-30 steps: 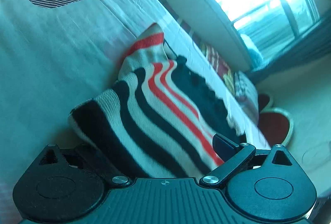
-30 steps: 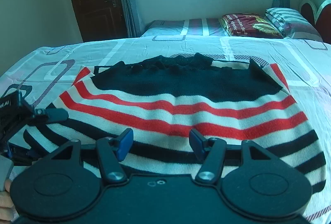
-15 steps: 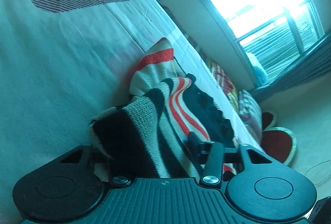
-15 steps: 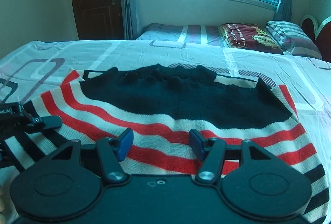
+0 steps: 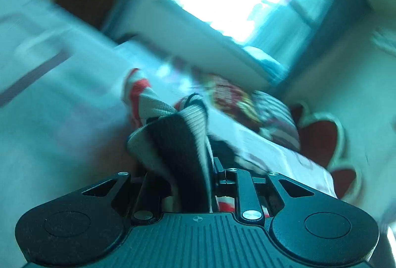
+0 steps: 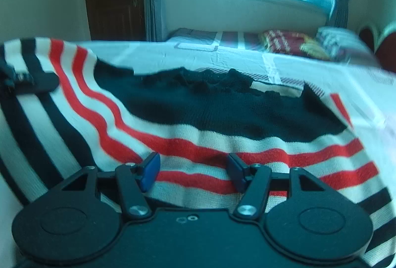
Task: Fold small clothes
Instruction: 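Fold the side over the other half with the left tool while the right tool grasps the fold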
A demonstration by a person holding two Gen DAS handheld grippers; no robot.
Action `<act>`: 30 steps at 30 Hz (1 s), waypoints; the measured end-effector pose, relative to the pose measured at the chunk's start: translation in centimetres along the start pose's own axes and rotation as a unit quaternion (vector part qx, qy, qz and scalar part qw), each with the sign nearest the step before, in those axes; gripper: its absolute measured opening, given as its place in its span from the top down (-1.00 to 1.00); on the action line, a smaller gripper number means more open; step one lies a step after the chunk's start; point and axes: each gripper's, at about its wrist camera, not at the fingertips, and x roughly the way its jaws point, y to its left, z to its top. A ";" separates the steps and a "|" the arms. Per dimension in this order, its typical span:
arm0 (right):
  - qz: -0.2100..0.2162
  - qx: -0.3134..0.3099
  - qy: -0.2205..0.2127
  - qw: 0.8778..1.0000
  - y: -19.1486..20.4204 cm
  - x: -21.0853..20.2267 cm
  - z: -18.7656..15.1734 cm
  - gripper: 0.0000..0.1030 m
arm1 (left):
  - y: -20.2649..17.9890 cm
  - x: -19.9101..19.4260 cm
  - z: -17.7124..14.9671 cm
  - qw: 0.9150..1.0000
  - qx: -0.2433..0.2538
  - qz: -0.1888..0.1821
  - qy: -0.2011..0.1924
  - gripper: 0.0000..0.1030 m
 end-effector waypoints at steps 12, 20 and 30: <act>-0.067 0.128 -0.007 0.990 -13.0 -8.6 -1.3 -0.22 | -13.3 7.7 -6.0 0.971 0.143 -0.132 0.139 0.57; -0.076 0.177 -0.013 0.981 -16.5 -12.1 -2.4 -0.32 | -16.3 5.1 -5.8 0.963 0.172 -0.134 0.158 -0.70; -0.003 0.206 -0.010 0.979 -15.1 -12.5 -0.3 -0.62 | -10.7 3.1 -1.9 0.985 0.135 -0.021 0.105 -0.70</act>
